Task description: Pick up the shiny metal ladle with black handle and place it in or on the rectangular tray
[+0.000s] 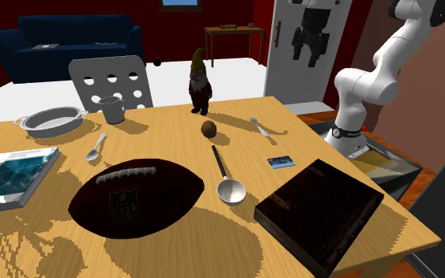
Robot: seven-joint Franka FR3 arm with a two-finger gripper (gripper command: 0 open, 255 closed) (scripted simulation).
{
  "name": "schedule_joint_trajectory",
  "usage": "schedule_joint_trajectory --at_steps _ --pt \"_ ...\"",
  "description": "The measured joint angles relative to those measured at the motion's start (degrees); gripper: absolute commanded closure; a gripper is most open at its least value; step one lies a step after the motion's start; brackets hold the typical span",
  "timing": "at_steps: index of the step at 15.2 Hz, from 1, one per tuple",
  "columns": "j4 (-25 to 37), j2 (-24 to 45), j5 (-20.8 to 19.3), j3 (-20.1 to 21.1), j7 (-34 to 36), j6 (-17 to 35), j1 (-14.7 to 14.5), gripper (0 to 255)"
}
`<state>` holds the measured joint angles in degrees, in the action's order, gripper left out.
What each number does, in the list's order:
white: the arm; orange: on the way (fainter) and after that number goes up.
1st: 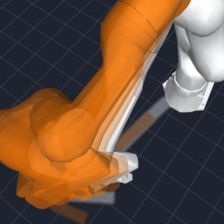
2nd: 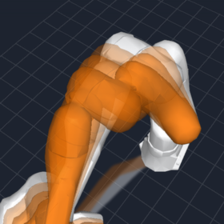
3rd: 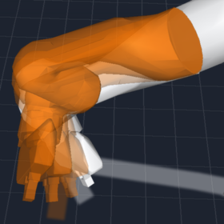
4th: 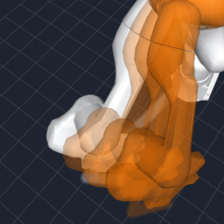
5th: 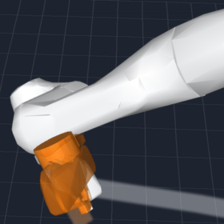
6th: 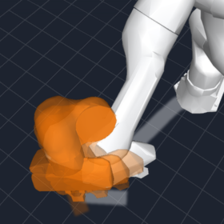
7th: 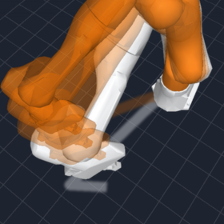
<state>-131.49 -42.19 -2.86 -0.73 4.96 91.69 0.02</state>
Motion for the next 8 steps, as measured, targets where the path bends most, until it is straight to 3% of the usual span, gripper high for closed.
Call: schedule_joint_trajectory --at_steps 3,8 --pt "0.75 2.47 -0.66 -0.79 -2.68 1.67 -0.70 0" --pt "3.06 11.51 -2.91 -4.02 -13.87 8.29 -3.13 0"
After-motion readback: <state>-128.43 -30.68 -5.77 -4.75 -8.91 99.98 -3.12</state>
